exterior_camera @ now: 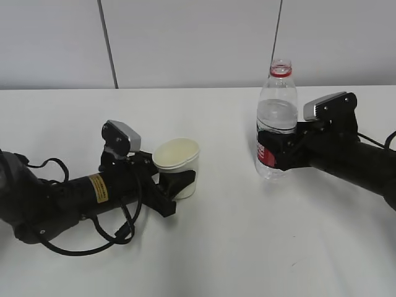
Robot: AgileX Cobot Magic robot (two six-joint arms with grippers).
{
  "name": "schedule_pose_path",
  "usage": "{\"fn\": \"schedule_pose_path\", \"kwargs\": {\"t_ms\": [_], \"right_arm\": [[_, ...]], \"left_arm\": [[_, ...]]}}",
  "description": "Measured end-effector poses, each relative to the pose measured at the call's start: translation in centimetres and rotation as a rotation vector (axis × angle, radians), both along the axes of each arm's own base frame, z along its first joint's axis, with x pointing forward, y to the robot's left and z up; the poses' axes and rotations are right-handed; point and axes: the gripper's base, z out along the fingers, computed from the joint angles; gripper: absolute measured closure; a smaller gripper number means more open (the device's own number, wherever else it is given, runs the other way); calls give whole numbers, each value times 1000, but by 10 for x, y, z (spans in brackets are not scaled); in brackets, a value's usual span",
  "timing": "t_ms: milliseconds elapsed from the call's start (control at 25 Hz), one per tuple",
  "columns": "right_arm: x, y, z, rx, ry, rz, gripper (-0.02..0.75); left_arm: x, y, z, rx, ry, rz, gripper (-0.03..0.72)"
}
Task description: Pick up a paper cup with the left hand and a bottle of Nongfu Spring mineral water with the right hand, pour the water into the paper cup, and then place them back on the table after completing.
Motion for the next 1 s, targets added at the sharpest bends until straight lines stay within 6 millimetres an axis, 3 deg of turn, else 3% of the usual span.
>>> {"fn": "schedule_pose_path", "kwargs": {"t_ms": [360,760,1000], "right_arm": [[1,8,8,-39,-2,38,291],[12,16,18,-98,-23,82,291],[22,16,41,-178,-58,93,291]], "left_arm": [[1,-24,9,-43,-18,-54,294],[3,-27,21,-65,-35,-60,295],[4,-27,28,-53,-43,-56,295]]}}
